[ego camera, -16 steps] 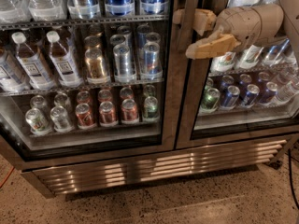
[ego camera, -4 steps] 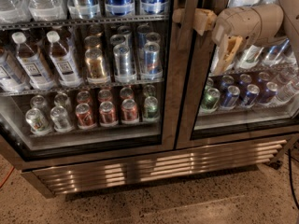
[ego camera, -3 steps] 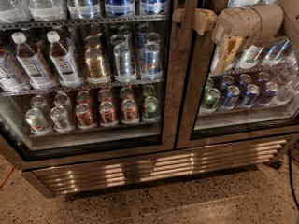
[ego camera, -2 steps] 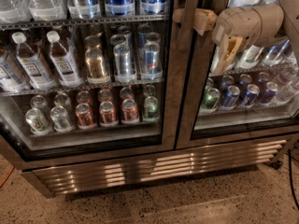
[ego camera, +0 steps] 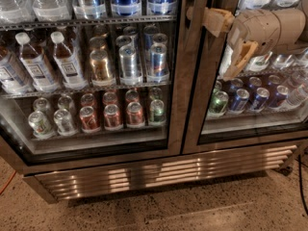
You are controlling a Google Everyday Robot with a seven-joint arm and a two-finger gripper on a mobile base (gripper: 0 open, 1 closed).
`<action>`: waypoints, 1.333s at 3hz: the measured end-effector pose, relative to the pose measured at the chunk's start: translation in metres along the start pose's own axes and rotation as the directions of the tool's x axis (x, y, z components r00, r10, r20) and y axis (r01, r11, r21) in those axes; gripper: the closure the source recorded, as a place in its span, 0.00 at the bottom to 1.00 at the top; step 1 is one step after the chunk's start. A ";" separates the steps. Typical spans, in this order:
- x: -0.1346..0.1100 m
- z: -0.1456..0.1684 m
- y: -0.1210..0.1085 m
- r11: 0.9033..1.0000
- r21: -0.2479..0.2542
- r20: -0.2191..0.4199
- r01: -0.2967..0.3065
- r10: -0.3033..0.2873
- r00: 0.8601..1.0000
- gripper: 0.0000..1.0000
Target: Open right fridge door
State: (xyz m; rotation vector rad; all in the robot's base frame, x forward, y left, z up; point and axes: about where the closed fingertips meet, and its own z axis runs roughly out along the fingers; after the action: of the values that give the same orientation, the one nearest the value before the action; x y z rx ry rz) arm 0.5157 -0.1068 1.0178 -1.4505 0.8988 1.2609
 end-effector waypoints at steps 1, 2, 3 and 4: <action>-0.003 -0.002 0.008 0.995 0.056 -0.028 0.077 -0.076 0.997 0.00; -0.012 0.000 0.014 0.987 0.088 -0.047 0.134 -0.130 0.990 0.00; -0.011 -0.002 0.019 0.981 0.116 -0.058 0.154 -0.148 0.987 0.00; -0.011 -0.004 0.020 0.981 0.117 -0.058 0.154 -0.148 0.987 0.00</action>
Offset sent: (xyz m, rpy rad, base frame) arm -0.1726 -0.1952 -0.0408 0.2140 -0.5040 -0.9085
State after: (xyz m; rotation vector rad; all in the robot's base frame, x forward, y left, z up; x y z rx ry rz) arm 0.4962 -0.1165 1.0243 -1.4306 0.8658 1.0457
